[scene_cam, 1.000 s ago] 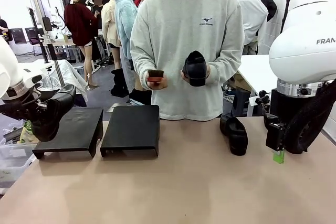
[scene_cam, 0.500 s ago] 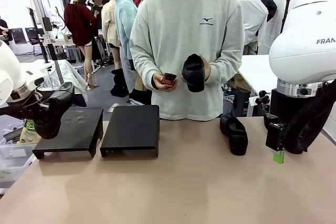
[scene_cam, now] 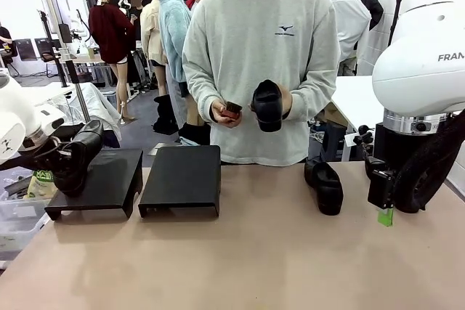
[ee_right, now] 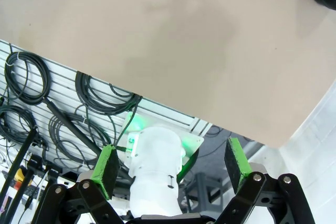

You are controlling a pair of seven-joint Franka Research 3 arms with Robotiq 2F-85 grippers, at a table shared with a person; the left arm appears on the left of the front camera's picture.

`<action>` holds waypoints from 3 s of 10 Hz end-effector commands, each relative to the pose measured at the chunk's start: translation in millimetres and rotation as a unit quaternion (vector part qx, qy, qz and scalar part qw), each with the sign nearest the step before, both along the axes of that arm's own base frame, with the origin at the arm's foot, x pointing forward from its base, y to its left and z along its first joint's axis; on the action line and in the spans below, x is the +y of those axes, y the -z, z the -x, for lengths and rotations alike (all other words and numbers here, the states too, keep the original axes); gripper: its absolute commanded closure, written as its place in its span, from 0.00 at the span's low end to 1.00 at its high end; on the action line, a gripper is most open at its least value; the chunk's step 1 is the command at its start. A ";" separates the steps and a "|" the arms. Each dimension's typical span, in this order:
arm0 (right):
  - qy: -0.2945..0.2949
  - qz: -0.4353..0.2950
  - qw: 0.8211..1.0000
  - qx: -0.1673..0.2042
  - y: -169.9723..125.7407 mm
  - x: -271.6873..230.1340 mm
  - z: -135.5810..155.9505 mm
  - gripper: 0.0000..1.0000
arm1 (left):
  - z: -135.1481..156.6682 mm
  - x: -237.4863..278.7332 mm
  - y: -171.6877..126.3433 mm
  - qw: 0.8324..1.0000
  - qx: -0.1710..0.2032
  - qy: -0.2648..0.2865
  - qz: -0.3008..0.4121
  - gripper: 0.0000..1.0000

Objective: Organize the shoes by placing them on the stand.
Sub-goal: Place the Shoe from the middle of the table onto the Shoes Stand.

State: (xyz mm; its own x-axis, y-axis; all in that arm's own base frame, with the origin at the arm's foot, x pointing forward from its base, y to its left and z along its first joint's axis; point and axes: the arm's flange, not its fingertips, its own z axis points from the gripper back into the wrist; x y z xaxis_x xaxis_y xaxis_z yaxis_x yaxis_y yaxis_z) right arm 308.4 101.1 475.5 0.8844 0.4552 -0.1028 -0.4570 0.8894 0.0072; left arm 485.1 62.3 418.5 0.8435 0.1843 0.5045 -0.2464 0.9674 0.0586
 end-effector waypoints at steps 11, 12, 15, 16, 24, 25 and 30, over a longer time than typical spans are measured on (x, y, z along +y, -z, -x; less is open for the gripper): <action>0.001 -0.001 1.000 0.003 0.6 0.2 1.0 0.00 | -12.7 23.8 -5.7 0.996 0.072 -0.002 0.061 1.00; 0.001 -0.001 1.000 0.003 0.6 0.2 1.0 0.00 | -12.3 22.1 -2.7 0.995 0.077 0.003 0.063 1.00; 0.001 -0.001 1.000 0.003 0.6 0.2 1.0 0.00 | -9.5 25.8 -4.6 0.995 0.081 0.000 0.052 0.81; 0.001 -0.001 1.000 0.003 0.6 0.2 1.0 0.00 | -9.0 26.0 -5.4 0.996 0.078 0.000 0.050 0.62; 0.001 -0.001 1.000 0.003 0.6 0.2 1.0 0.00 | -2.0 30.5 -18.7 0.998 0.057 0.014 0.032 0.00; 0.001 -0.001 1.000 0.003 0.6 0.2 1.0 0.00 | -0.4 30.5 -21.4 0.998 0.052 0.013 0.032 0.00; 0.001 -0.001 1.000 0.003 0.6 0.2 1.0 0.00 | -4.8 27.1 -24.7 0.998 0.058 0.002 0.033 0.00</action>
State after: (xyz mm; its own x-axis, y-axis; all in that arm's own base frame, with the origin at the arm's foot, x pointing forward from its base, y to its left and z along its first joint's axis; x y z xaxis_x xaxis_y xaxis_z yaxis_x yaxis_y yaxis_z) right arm 308.4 101.1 475.5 0.8844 0.4552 -0.1029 -0.4570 0.8894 0.0072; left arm 489.5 90.1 443.8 0.8959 0.2120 0.3904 -0.2389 0.9708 0.0211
